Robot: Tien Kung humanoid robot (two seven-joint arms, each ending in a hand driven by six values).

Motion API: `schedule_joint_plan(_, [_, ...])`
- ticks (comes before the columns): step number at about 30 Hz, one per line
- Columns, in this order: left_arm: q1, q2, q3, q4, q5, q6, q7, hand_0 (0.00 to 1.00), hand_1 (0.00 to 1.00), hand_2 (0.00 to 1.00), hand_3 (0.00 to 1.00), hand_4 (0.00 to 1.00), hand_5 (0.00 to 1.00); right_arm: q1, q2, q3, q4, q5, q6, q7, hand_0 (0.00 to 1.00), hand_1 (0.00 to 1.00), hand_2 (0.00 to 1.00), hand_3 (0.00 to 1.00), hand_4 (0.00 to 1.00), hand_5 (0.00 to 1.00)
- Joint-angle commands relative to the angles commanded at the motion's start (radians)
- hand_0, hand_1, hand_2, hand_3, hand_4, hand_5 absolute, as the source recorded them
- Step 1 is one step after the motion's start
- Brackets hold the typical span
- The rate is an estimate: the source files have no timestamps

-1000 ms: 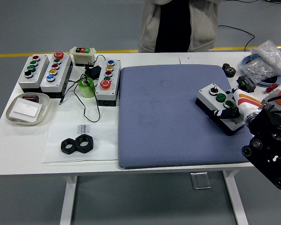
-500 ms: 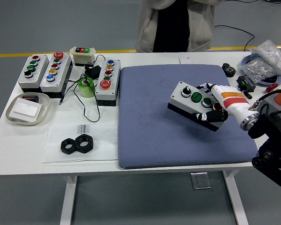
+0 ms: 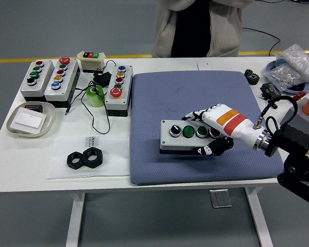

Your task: Pick up the button,place it on the desk,press the button,press the button

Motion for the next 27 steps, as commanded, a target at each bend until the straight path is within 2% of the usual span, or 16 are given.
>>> schedule_joint_plan(15, [-0.002, -0.001, 0.001, 0.000, -0.002, 0.000, 0.000, 0.712, 0.826, 0.853, 0.824, 0.621, 0.998, 0.021, 0.024, -0.045, -0.070, -0.033, 0.023, -0.006, 0.393, 0.332, 0.400, 0.566, 0.645, 0.206])
schedule_joint_plan(16, [-0.002, -0.001, 0.001, 0.000, -0.001, 0.000, 0.000, 0.713, 0.826, 0.854, 0.824, 0.622, 0.998, 0.023, 0.026, -0.049, -0.073, -0.045, 0.032, -0.008, 0.422, 0.370, 0.443, 0.646, 0.654, 0.180])
schedule_joint_plan(21, [-0.001, -0.001, 0.001, 0.000, -0.002, 0.000, 0.000, 0.713, 0.826, 0.854, 0.824, 0.622, 0.998, 0.024, 0.035, -0.043, -0.087, -0.093, 0.052, -0.008, 0.422, 0.370, 0.443, 0.646, 0.654, 0.180])
schedule_joint_plan(22, [-0.001, -0.001, 0.000, 0.000, -0.002, 0.000, 0.000, 0.714, 0.826, 0.854, 0.824, 0.623, 0.998, 0.024, 0.036, -0.041, -0.091, -0.105, 0.053, -0.013, 0.671, 0.567, 0.616, 0.831, 0.722, 0.155])
schedule_joint_plan(27, [-0.002, -0.002, 0.000, 0.000, -0.002, 0.001, 0.000, 0.714, 0.826, 0.854, 0.824, 0.623, 0.998, 0.020, 0.038, -0.027, -0.093, -0.128, 0.054, -0.034, 0.671, 0.567, 0.616, 0.831, 0.722, 0.155])
